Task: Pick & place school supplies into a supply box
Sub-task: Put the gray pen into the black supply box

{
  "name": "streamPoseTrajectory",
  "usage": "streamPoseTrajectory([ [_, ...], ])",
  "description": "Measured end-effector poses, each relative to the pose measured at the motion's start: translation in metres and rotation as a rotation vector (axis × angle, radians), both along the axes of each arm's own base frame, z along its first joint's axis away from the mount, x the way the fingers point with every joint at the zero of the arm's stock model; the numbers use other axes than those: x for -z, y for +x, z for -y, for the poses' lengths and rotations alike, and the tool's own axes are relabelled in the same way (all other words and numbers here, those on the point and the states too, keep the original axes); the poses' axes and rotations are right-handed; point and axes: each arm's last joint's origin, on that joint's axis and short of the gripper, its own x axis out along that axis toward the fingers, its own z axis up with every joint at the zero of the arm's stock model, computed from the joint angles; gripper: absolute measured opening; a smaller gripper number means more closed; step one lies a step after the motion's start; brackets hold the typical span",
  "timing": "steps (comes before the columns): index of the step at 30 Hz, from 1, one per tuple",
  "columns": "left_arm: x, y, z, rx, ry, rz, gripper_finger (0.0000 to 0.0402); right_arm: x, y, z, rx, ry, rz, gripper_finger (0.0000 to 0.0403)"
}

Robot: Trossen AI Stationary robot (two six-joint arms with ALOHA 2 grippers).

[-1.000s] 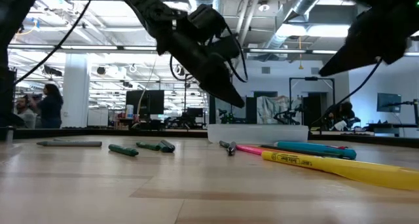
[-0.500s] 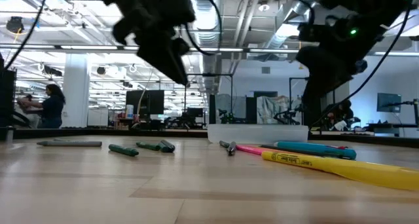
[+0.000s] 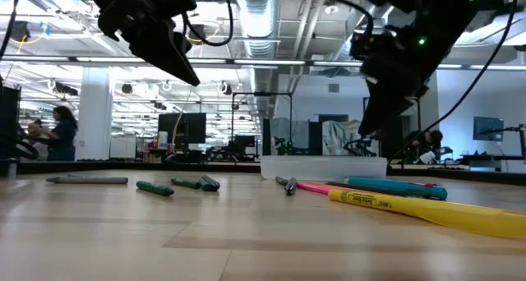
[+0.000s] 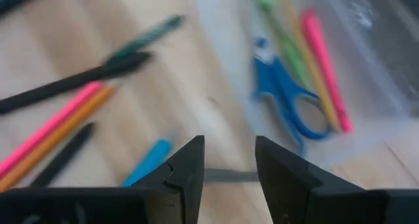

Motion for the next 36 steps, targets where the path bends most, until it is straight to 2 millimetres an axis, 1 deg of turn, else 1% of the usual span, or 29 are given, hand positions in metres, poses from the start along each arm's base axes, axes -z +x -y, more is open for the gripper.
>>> streamPoseTrajectory([
  [4, 0.001, 0.000, 0.000, -0.015, -0.016, -0.002, 0.0105, 0.000, -0.001, -0.013, -0.158, -0.017, -0.032, 0.0121],
  [7, 0.001, 0.000, 0.001, -0.015, -0.022, -0.001, 0.0105, 0.002, -0.004, -0.018, -0.224, -0.047, -0.064, 0.0102],
  [12, 0.001, -0.001, 0.006, -0.004, -0.012, 0.000, 0.0105, 0.015, -0.010, -0.011, -0.220, -0.048, -0.098, 0.0054],
  [17, 0.001, -0.001, 0.008, -0.016, 0.012, 0.003, 0.0105, 0.022, -0.009, -0.003, -0.220, -0.058, -0.055, 0.0007],
  [23, 0.001, -0.001, 0.008, -0.016, 0.015, 0.003, 0.0105, 0.028, -0.009, 0.000, -0.235, -0.057, -0.029, 0.0009],
  [27, 0.001, -0.001, 0.008, -0.013, 0.018, 0.002, 0.0105, 0.030, -0.009, 0.002, -0.237, -0.037, -0.012, 0.0001],
  [32, 0.001, -0.001, 0.008, -0.013, 0.019, 0.002, 0.0105, 0.030, -0.008, 0.002, -0.235, -0.034, 0.000, 0.0001],
  [36, 0.001, -0.001, 0.008, -0.012, 0.020, 0.003, 0.0105, 0.040, -0.005, 0.001, -0.244, -0.037, -0.028, 0.0001],
])
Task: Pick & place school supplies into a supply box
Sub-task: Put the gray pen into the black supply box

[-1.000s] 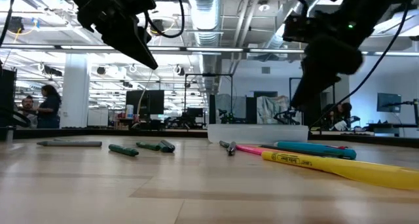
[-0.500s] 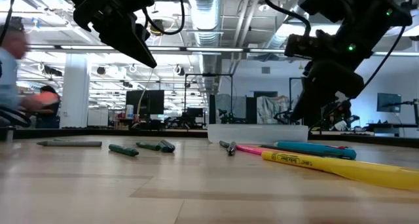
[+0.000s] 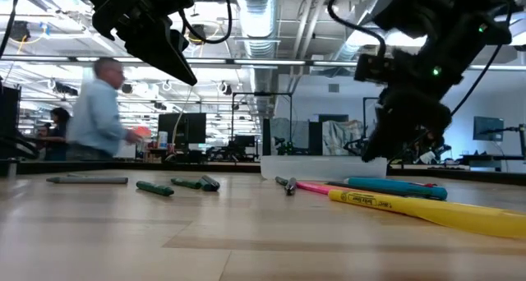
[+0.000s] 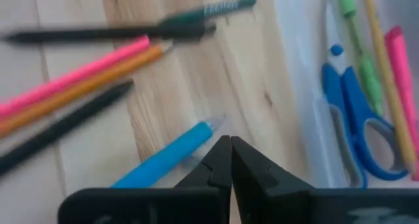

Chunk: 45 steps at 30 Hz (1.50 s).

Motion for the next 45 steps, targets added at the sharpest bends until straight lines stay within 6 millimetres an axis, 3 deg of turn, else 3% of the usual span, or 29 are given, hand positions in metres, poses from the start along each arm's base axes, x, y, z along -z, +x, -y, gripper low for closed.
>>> streamPoseTrajectory([
  [7, -0.001, 0.001, 0.000, 0.005, 0.004, 0.008, 0.0105, 0.026, 0.013, -0.002, -0.035, -0.022, -0.069, 0.0000],
  [14, -0.001, 0.001, 0.000, 0.006, 0.004, 0.011, 0.0105, 0.027, 0.016, 0.001, -0.016, -0.021, -0.080, 0.0000],
  [18, -0.001, 0.001, 0.000, 0.005, 0.004, 0.011, 0.0105, 0.015, 0.010, -0.004, -0.011, -0.040, -0.053, 0.0000],
  [23, 0.001, -0.001, 0.000, 0.001, 0.001, -0.009, 0.0105, -0.008, -0.016, -0.014, 0.025, 0.010, -0.110, 0.0002],
  [29, 0.001, -0.001, 0.000, -0.003, -0.003, -0.012, 0.0105, -0.021, -0.052, -0.025, 0.149, 0.066, -0.213, 0.0010],
  [37, 0.000, 0.000, 0.000, 0.004, 0.003, -0.001, 0.0105, -0.019, -0.064, -0.025, 0.193, -0.012, -0.276, 0.0104],
  [45, 0.000, 0.000, 0.000, 0.014, 0.014, -0.003, 0.0105, 0.006, -0.077, -0.006, 0.273, 0.039, -0.353, 0.0197],
])
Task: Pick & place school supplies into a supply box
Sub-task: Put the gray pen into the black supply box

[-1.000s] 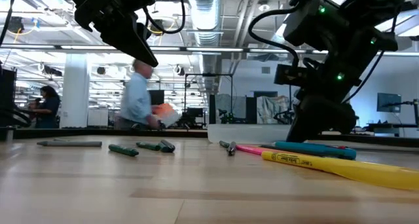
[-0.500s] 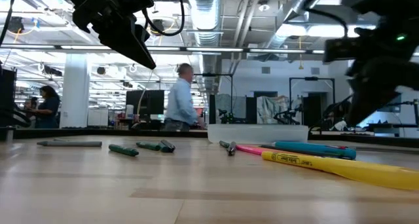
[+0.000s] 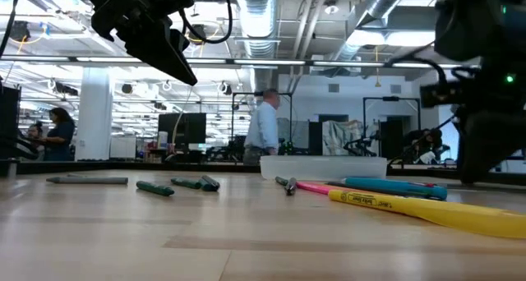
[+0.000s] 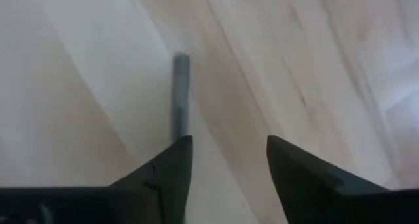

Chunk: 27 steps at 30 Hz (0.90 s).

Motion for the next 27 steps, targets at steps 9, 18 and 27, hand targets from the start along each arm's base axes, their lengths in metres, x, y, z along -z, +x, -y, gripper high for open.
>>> streamPoseTrajectory([
  [9, 0.000, 0.000, 0.000, -0.001, -0.001, 0.001, 0.0105, 0.007, -0.005, 0.003, 0.012, 0.049, 0.000, 0.0182],
  [18, 0.000, 0.000, 0.000, -0.010, -0.008, 0.002, 0.0105, -0.003, -0.012, 0.006, 0.014, 0.040, 0.029, 0.0150],
  [27, 0.000, 0.000, 0.000, -0.012, -0.008, 0.003, 0.0105, -0.012, -0.013, -0.003, -0.026, 0.071, 0.150, 0.0154],
])
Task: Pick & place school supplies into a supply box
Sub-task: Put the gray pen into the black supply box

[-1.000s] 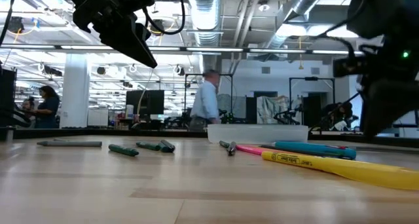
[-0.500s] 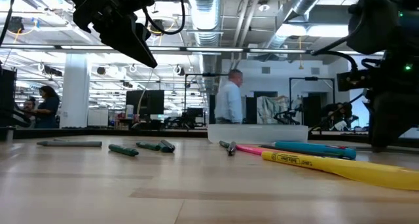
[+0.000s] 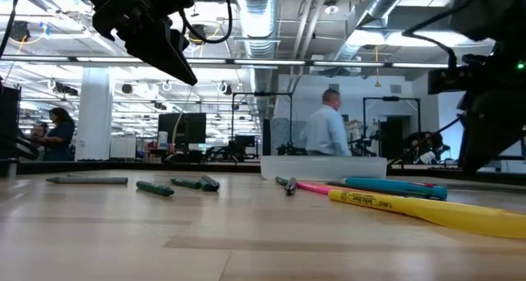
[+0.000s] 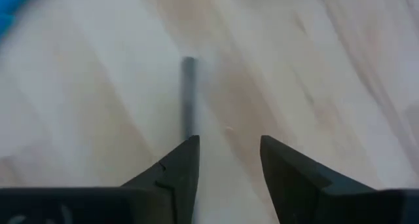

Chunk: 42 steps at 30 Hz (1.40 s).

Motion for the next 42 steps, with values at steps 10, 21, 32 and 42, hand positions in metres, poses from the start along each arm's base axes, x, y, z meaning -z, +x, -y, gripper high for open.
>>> streamPoseTrajectory([
  [10, 0.000, 0.000, 0.000, -0.004, -0.002, 0.000, 0.0105, 0.021, -0.002, -0.003, -0.026, 0.047, -0.035, 0.0145],
  [21, 0.000, 0.000, 0.000, -0.003, -0.002, 0.001, 0.0105, 0.023, -0.002, 0.004, 0.010, 0.104, -0.070, 0.0145],
  [32, 0.000, 0.000, 0.000, -0.002, -0.008, -0.004, 0.0105, 0.024, 0.001, 0.011, 0.072, 0.179, -0.086, 0.0109],
  [42, 0.000, 0.000, 0.000, -0.002, -0.009, 0.001, 0.0105, 0.024, 0.002, 0.010, 0.100, 0.229, -0.080, 0.0040],
])
